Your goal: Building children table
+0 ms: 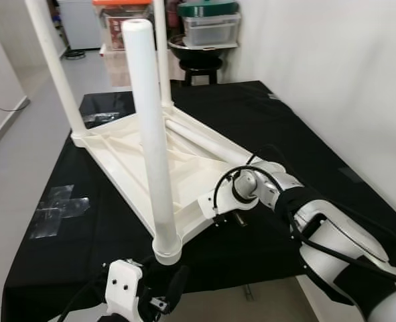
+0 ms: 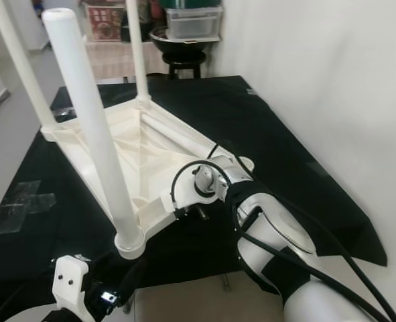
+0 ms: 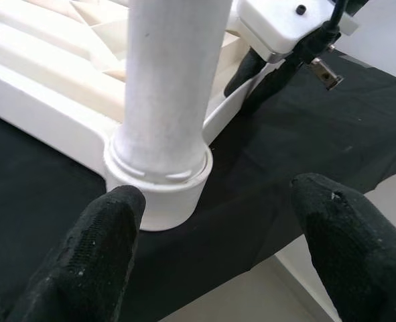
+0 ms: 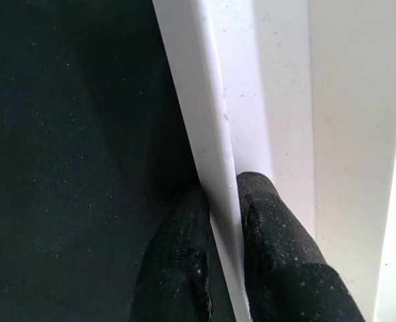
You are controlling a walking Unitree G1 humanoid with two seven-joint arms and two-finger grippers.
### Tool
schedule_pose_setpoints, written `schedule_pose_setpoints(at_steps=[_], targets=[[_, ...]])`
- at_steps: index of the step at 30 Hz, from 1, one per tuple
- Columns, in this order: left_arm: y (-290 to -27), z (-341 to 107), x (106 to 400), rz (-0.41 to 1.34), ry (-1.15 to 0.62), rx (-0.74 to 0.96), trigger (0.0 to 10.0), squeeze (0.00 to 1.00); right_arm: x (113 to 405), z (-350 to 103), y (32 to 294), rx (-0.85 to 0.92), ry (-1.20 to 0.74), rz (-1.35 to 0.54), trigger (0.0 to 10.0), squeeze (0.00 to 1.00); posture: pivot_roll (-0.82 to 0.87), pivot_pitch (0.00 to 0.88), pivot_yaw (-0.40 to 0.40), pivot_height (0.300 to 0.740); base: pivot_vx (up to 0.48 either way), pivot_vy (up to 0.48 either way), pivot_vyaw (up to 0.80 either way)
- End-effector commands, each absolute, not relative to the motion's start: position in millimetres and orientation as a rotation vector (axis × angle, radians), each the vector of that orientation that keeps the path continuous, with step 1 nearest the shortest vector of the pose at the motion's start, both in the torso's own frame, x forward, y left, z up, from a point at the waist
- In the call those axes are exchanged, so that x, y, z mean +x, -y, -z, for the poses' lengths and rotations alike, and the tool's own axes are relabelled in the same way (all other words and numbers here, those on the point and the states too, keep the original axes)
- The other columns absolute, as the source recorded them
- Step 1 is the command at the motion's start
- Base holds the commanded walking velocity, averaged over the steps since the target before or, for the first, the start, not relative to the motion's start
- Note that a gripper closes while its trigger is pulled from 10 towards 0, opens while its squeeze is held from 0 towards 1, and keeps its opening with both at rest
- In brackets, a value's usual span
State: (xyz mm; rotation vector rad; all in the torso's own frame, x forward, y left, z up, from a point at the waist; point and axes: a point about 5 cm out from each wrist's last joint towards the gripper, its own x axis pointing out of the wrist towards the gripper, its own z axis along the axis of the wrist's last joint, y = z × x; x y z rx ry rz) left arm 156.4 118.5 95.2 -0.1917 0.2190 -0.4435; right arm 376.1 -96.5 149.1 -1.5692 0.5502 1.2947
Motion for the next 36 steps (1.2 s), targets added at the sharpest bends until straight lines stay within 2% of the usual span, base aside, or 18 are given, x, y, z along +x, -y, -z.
schedule_pose_setpoints(at_steps=[1, 4, 7, 8, 11, 17, 18, 19, 20, 22, 27, 30, 31, 32, 36], targets=[[-120, -96, 157, 0.441, -0.225, -0.18, 10.0, 0.0, 373, -142, 90, -1.536, -0.518, -1.317, 0.0, 0.0, -0.02, 0.016, -0.039, 0.74, 0.0, 0.0, 0.0], [-121, -96, 158, 0.437, -0.226, -0.166, 10.0, 0.0, 370, -139, 84, -1.452, -0.498, -1.34, 0.0, 0.0, -0.02, 0.016, -0.037, 0.74, 0.0, 0.0, 0.0], [-123, -96, 159, 0.433, -0.224, -0.159, 10.0, 0.0, 366, -143, 71, -1.283, -0.44, -1.392, 0.0, 0.0, -0.02, 0.02, -0.028, 0.74, 0.0, 0.0, 0.0], [-123, -96, 159, 0.433, -0.224, -0.159, 10.0, 0.0, 366, -143, 71, -1.283, -0.44, -1.392, 0.0, 0.0, -0.02, 0.02, -0.028, 0.74, 0.0, 0.0, 0.0], [-124, -96, 160, 0.435, -0.227, -0.151, 10.0, 0.0, 356, -149, 50, -1.025, -0.365, -1.506, 0.0, 0.0, -0.02, 0.022, -0.016, 0.74, 0.0, 0.0, 0.0], [-125, -96, 160, 0.44, -0.231, -0.145, 10.0, 0.0, 349, -149, 38, -0.931, -0.325, -1.546, 0.0, 0.0, -0.02, 0.021, -0.013, 0.74, 0.0, 0.0, 0.0], [-125, -96, 161, 0.442, -0.23, -0.143, 10.0, 0.0, 341, -148, 18, -0.809, -0.283, -1.55, 0.0, 0.0, -0.02, 0.019, -0.01, 0.74, 0.0, 0.0, 0.0], [-125, -96, 161, 0.442, -0.23, -0.143, 10.0, 0.0, 341, -148, 18, -0.809, -0.283, -1.55, 0.0, 0.0, -0.02, 0.019, -0.01, 0.74, 0.0, 0.0, 0.0], [-125, -96, 161, 0.442, -0.229, -0.142, 10.0, 0.0, 339, -147, 7, -0.767, -0.267, -1.519, 0.0, 0.0, -0.01, 0.019, -0.009, 0.74, 0.0, 0.0, 0.0], [-125, -96, 161, 0.442, -0.229, -0.142, 10.0, 0.0, 339, -147, 7, -0.767, -0.267, -1.519, 0.0, 0.0, -0.01, 0.019, -0.009, 0.74, 0.0, 0.0, 0.0], [-124, -96, 163, 0.443, -0.228, -0.135, 10.0, 0.0, 341, -142, -16, -0.764, -0.221, -1.39, 0.0, 0.0, 0.0, 0.014, -0.011, 0.74, 0.0, 0.0, 0.0], [-125, -96, 163, 0.435, -0.225, -0.13, 10.0, 0.0, 337, -147, -30, -0.76, -0.126, -1.369, 0.0, 0.0, 0.0, 0.014, -0.012, 0.74, 0.0, 0.0, 0.0], [-125, -96, 164, 0.433, -0.223, -0.129, 10.0, 0.0, 336, -149, -36, -0.759, -0.095, -1.343, 2.5, 0.0, 0.0, 0.012, -0.01, 0.74, 0.0, 0.0, 0.0], [-125, -97, 165, 0.433, -0.221, -0.126, 10.0, 0.0, 337, -151, -41, -0.787, -0.062, -1.293, 10.0, 0.0, 0.0, 0.014, -0.01, 0.74, 0.0, 0.0, 0.0], [-125, -97, 166, 0.433, -0.215, -0.121, 10.0, 0.0, 344, -154, -44, -0.82, -0.029, -1.149, 10.0, 0.0, 0.0, 0.012, -0.014, 0.74, 0.0, 0.0, 0.0]])
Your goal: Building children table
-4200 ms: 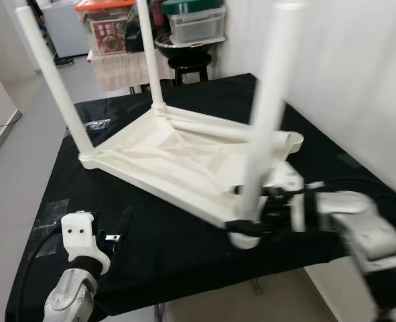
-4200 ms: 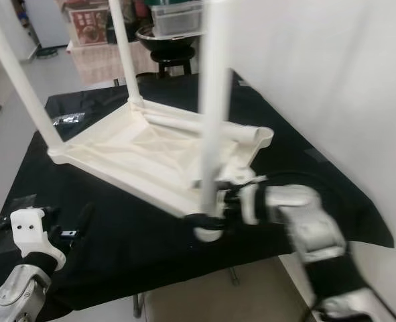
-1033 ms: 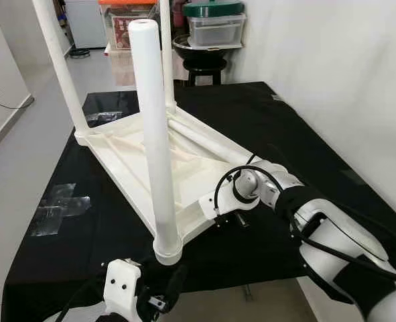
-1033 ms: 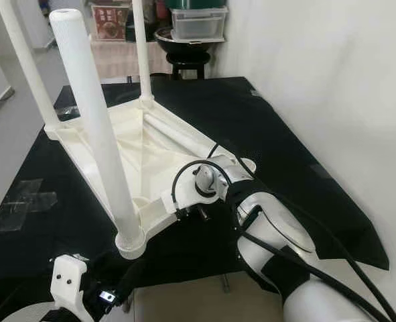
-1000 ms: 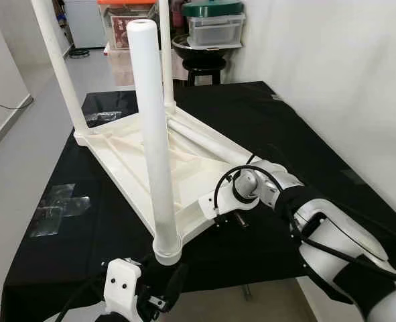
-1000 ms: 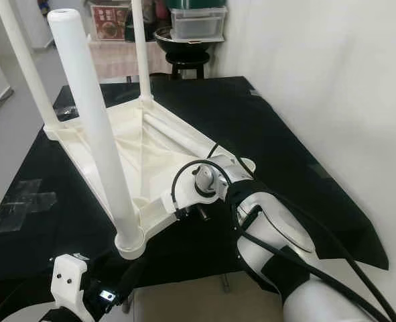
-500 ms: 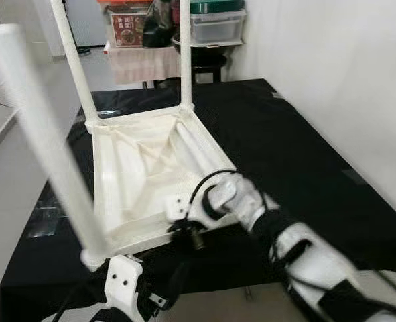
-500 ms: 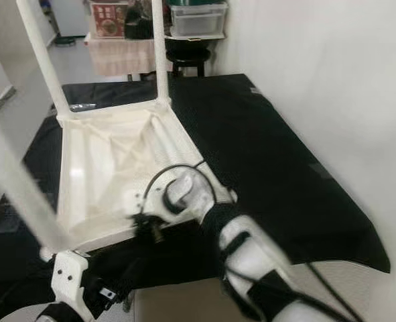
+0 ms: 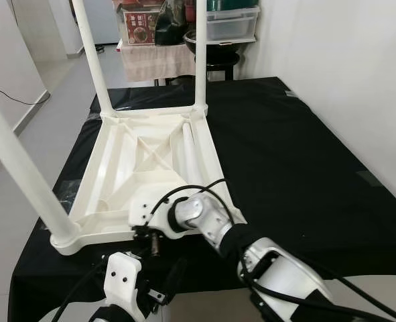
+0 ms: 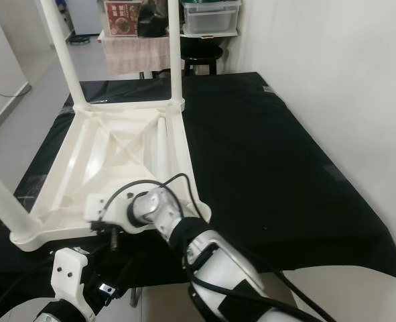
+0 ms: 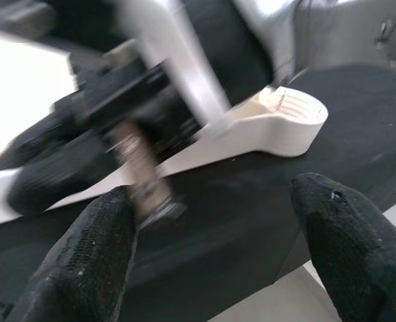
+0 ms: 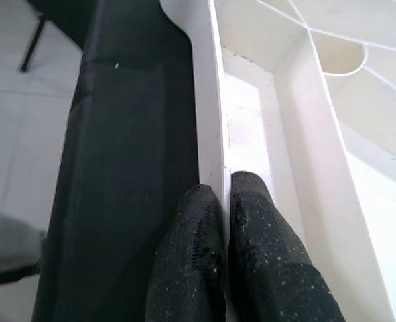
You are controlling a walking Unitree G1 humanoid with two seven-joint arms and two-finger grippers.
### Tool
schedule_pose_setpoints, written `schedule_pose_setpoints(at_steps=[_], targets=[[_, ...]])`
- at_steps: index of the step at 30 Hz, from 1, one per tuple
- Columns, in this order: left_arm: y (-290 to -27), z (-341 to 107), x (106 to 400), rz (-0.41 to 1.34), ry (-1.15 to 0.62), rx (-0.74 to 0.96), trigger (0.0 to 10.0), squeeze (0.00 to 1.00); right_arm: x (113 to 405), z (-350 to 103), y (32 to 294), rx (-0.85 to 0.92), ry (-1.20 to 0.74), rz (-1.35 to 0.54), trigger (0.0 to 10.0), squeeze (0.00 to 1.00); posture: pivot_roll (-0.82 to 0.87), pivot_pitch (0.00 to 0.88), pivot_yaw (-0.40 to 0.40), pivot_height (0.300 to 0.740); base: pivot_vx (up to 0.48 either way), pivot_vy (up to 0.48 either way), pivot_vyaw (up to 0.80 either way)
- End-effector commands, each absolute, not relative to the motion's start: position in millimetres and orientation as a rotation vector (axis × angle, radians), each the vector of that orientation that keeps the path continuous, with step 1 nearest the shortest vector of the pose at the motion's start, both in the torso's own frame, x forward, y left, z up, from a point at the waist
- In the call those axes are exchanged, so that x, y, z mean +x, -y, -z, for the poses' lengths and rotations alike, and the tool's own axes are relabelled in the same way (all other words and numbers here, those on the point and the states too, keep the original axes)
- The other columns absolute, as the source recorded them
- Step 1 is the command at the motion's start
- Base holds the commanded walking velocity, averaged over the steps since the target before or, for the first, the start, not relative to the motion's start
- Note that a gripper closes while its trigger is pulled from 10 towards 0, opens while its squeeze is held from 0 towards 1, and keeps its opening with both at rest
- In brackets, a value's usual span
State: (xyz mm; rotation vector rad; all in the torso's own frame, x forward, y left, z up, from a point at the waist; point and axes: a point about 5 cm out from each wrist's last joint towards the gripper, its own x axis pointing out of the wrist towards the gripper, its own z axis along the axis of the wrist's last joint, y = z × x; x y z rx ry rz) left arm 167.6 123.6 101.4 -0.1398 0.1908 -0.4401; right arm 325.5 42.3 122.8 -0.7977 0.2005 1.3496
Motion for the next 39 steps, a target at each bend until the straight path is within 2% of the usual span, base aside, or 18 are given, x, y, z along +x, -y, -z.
schedule_pose_setpoints(at_steps=[1, 2, 5, 6, 11, 17, 22, 23, 24, 26, 28, 29, 30, 31, 32, 34, 35, 39], targets=[[-125, -98, 167, 0.43, -0.213, -0.119, 10.0, 0.0, 345, -156, -45, -0.79, -0.022, -1.122, 10.0, 0.0, 0.0, 0.012, -0.015, 0.74, 0.0, 0.0, 0.0], [-126, -98, 168, 0.424, -0.209, -0.117, 10.0, 0.0, 346, -159, -46, -0.735, -0.019, -1.096, 10.0, 0.55, 0.0, 0.011, -0.017, 0.74, 0.0, 0.0, 0.0], [-128, -98, 169, 0.416, -0.205, -0.114, 10.0, 0.0, 348, -162, -47, -0.672, -0.02, -1.074, 10.0, 0.55, 0.0, 0.011, -0.018, 0.74, 0.0, 0.0, 0.0], [-128, -98, 170, 0.413, -0.202, -0.111, 10.0, 0.0, 349, -163, -46, -0.665, -0.009, -1.054, 10.0, 1.0, 0.0, 0.011, -0.02, 0.74, 0.0, 0.0, 0.0], [-130, -99, 173, 0.395, -0.189, -0.101, 10.0, 0.0, 355, -167, -35, -0.614, 0.034, -0.992, 10.0, 1.0, 0.0, 0.01, -0.016, 0.74, 0.0, 0.0, 0.0], [-131, -99, 177, 0.39, -0.182, -0.086, 10.0, 0.0, 352, -166, -20, -0.473, 0.047, -1.109, 10.0, 1.0, -0.02, 0.009, -0.007, 0.74, 0.0, 0.0, 0.0], [-135, -99, 182, 0.381, -0.169, -0.069, 10.0, 0.0, 354, -170, 9, -0.435, 0.082, -1.13, 10.0, 0.97, -0.03, 0.009, 0.001, 0.74, 0.0, 0.0, 0.0], [-137, -100, 184, 0.371, -0.164, -0.066, 10.0, 0.0, 357, -171, 24, -0.451, 0.084, -1.1, 10.0, 0.54, -0.03, 0.01, 0.005, 0.74, 0.0, 0.0, 0.0], [-139, -100, 186, 0.364, -0.16, -0.064, 10.0, 0.0, 360, -174, 43, -0.457, 0.081, -1.076, 10.0, 0.5, -0.04, 0.011, 0.011, 0.74, 0.0, 0.0, 0.0], [-139, -100, 186, 0.364, -0.16, -0.064, 10.0, 0.0, 360, -174, 43, -0.457, 0.081, -1.076, 10.0, 0.5, -0.04, 0.011, 0.011, 0.74, 0.0, 0.0, 0.0], [-141, -101, 188, 0.359, -0.156, -0.062, 10.0, 0.0, 362, -177, 68, -0.465, 0.078, -1.06, 10.0, 0.5, -0.04, 0.013, 0.018, 0.74, 0.0, 0.0, 0.0], [-141, -101, 188, 0.359, -0.156, -0.062, 10.0, 0.0, 362, -177, 68, -0.465, 0.078, -1.06, 10.0, 0.5, -0.04, 0.013, 0.018, 0.74, 0.0, 0.0, 0.0], [-142, -100, 189, 0.359, -0.154, -0.058, 10.0, 0.0, 359, -182, 87, -0.453, 0.076, -1.077, 10.0, 0.5, -0.06, 0.013, 0.027, 0.74, 0.0, 0.0, 0.0], [-142, -100, 189, 0.359, -0.154, -0.058, 10.0, 0.0, 359, -182, 87, -0.453, 0.076, -1.077, 10.0, 0.5, -0.06, 0.013, 0.027, 0.74, 0.0, 0.0, 0.0], [-143, -100, 190, 0.359, -0.154, -0.054, 10.0, 0.0, 354, -186, 103, -0.456, 0.077, -1.104, 10.0, 0.15, -0.06, 0.015, 0.036, 0.74, 0.0, 0.0, 0.0], [-144, -100, 191, 0.36, -0.153, -0.052, 10.0, 0.0, 349, -190, 114, -0.459, 0.077, -1.127, 10.0, 0.15, -0.06, 0.015, 0.036, 0.74, 0.0, 0.0, 0.0], [-145, -100, 192, 0.36, -0.153, -0.049, 10.0, 0.0, 345, -193, 123, -0.457, 0.077, -1.139, 10.0, 0.0, -0.07, 0.015, 0.04, 0.74, 0.0, 0.0, 0.0], [-149, -100, 196, 0.355, -0.149, -0.049, 10.0, 0.0, 333, -200, 140, -0.451, 0.076, -1.14, 10.0, 0.0, -0.08, 0.017, 0.053, 0.74, 0.0, 0.0, 0.0]])
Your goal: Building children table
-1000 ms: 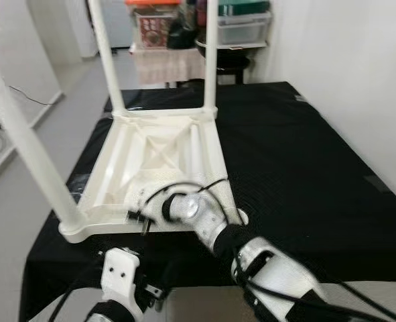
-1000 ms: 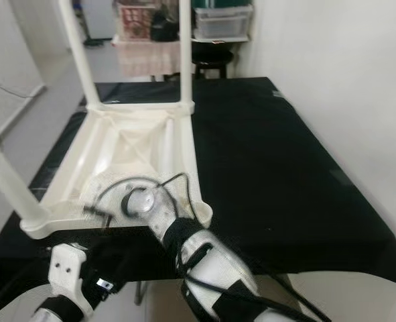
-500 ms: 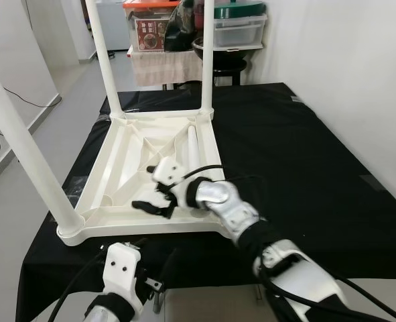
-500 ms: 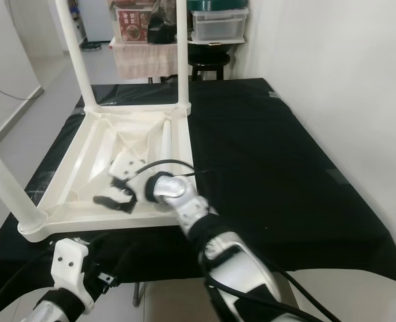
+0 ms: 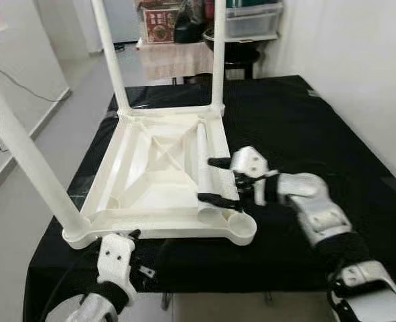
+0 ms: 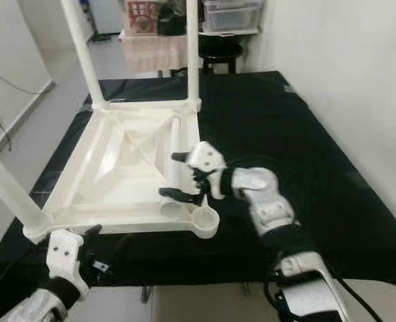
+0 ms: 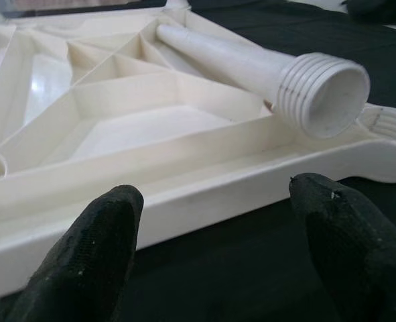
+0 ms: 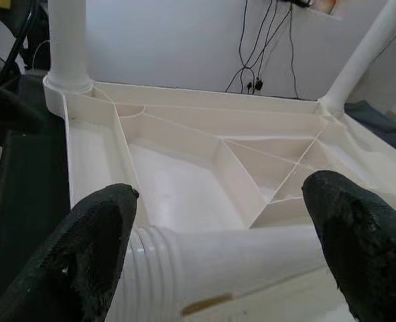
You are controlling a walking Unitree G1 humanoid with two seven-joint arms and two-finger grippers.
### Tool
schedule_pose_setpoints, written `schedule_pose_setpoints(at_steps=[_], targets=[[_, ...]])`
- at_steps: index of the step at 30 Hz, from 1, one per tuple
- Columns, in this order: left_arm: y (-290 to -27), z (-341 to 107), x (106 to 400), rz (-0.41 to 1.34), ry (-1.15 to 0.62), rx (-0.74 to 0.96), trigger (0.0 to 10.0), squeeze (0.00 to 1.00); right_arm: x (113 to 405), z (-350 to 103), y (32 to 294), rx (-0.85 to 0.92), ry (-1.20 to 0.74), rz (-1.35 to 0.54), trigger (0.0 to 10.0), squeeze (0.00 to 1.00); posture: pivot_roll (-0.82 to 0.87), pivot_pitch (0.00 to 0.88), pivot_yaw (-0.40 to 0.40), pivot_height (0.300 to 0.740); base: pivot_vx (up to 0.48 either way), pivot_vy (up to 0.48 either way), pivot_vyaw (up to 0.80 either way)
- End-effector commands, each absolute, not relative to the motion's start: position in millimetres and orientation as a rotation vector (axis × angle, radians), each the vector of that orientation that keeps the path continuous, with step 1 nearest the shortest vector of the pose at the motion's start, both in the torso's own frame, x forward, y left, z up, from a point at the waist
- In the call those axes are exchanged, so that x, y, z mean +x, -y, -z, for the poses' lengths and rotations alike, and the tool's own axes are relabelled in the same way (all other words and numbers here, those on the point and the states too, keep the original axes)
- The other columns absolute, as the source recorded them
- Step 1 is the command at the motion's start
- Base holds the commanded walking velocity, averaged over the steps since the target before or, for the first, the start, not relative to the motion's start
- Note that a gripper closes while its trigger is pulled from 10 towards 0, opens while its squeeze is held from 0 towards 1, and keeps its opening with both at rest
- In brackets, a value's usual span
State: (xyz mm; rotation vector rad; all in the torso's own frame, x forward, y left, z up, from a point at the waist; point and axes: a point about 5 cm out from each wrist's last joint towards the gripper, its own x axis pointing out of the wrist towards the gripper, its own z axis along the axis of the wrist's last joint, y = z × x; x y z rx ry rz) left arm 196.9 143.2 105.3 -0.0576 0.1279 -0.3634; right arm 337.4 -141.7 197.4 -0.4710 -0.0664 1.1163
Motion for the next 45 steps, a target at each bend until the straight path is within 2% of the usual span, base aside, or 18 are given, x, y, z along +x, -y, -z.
schedule_pose_setpoints(at_steps=[1, 7, 14, 19, 26, 32, 36, 45], targets=[[-149, -100, 196, 0.355, -0.149, -0.049, 10.0, 0.0, 333, -200, 140, -0.451, 0.076, -1.14, 10.0, 0.0, -0.08, 0.017, 0.053, 0.74, 0.0, 0.0, 0.0], [-156, -100, 204, 0.304, -0.153, -0.045, 10.0, 0.0, 312, -191, 147, -0.438, 0.041, -1.133, 10.0, 0.0, -0.09, 0.02, 0.066, 0.74, 0.0, 0.0, 0.0], [-157, -100, 210, 0.299, -0.174, -0.029, 10.0, 0.0, 299, -183, 143, -0.413, 0.03, -0.999, 10.0, 0.0, -0.11, 0.024, 0.081, 0.74, 0.0, 0.198, 0.0], [-159, -101, 212, 0.297, -0.167, -0.033, 10.0, 0.0, 295, -182, 145, -0.405, 0.021, -0.939, 10.0, 0.0, -0.12, 0.028, 0.092, 0.74, 0.0, 0.469, 0.0], [-158, -101, 213, 0.322, -0.161, -0.016, 10.0, 0.0, 290, -178, 152, -0.451, -0.012, -0.893, 10.0, 0.0, -0.13, 0.029, 0.097, 0.74, 0.0, 0.0, 0.0], [-144, -100, 208, 0.441, -0.185, -0.067, 10.0, 0.0, 290, -167, 159, -0.583, -0.089, -0.798, 10.0, 0.0, -0.13, 0.038, 0.097, 0.74, 0.0, 0.0, 0.0], [-138, -96, 202, 0.505, -0.218, -0.062, 10.0, 0.0, 292, -163, 172, -0.649, -0.141, -0.743, 10.0, 0.0, -0.13, 0.04, 0.097, 0.74, 0.0, 0.0, 0.0], [-137, -94, 199, 0.529, -0.227, -0.068, 10.0, 0.0, 282, -159, 178, -0.653, -0.178, -0.816, 10.0, 0.0, -0.13, 0.044, 0.097, 0.74, 0.0, 0.0, 0.0]])
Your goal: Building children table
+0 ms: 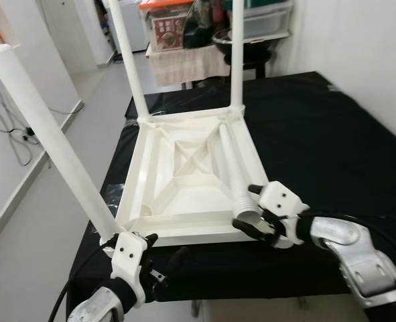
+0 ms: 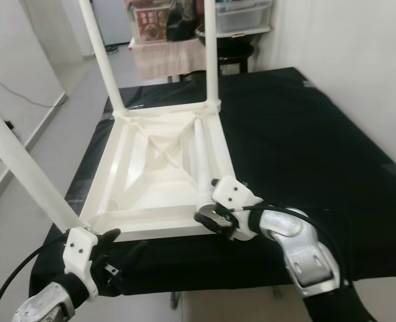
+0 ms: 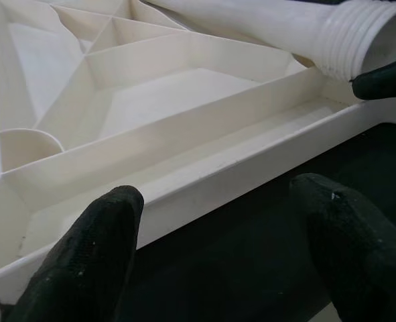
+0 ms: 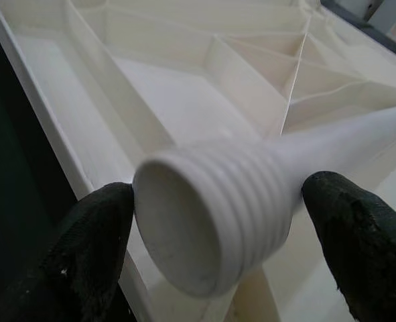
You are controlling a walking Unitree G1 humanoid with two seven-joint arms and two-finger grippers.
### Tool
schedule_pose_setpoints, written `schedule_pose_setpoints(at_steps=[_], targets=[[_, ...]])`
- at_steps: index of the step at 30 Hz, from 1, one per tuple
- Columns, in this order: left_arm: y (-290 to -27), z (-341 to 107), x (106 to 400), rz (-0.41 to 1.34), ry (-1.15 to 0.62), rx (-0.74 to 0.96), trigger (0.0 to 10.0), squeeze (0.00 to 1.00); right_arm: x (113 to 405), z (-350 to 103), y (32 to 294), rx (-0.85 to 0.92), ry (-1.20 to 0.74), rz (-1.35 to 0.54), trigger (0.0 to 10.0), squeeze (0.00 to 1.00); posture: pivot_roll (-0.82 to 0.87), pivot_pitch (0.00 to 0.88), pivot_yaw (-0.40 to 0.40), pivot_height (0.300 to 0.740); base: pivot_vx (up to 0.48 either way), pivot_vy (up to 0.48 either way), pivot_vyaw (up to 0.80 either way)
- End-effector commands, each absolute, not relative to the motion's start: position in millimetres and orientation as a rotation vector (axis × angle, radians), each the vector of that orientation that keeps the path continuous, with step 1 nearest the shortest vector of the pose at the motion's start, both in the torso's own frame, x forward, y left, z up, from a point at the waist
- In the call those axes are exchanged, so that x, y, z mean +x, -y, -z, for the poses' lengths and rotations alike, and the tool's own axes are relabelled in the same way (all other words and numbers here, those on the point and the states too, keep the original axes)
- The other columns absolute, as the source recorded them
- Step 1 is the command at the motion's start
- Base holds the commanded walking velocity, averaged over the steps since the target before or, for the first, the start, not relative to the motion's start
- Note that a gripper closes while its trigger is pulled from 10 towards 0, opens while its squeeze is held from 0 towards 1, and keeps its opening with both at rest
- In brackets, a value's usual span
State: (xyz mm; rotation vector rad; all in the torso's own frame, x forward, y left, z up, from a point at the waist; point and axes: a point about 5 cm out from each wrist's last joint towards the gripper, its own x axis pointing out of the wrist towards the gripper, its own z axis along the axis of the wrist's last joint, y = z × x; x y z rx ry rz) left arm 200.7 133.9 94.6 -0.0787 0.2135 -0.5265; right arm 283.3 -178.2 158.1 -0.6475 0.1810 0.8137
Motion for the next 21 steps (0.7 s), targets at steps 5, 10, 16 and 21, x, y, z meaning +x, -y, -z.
schedule_pose_setpoints(at_steps=[5, 10, 16, 21], targets=[[-136, -93, 199, 0.541, -0.23, -0.07, 10.0, 0.0, 281, -163, 184, -0.629, -0.175, -0.824, 10.0, 0.0, -0.13, 0.042, 0.098, 0.74, 0.0, 0.0, 0.0], [-136, -93, 198, 0.548, -0.235, -0.073, 10.0, 0.0, 279, -169, 193, -0.607, -0.17, -0.834, 10.0, 0.0, -0.13, 0.039, 0.097, 0.74, 0.0, 0.0, 0.0], [-137, -92, 198, 0.551, -0.236, -0.075, 10.0, 0.0, 280, -176, 208, -0.619, -0.177, -0.811, 10.0, 0.0, -0.13, 0.035, 0.099, 0.74, 0.0, 0.0, 0.0], [-136, -91, 198, 0.559, -0.239, -0.076, 10.0, 0.0, 284, -176, 218, -0.681, -0.205, -0.716, 10.0, 0.0, -0.14, 0.034, 0.102, 0.74, 0.0, 0.0, 0.0]])
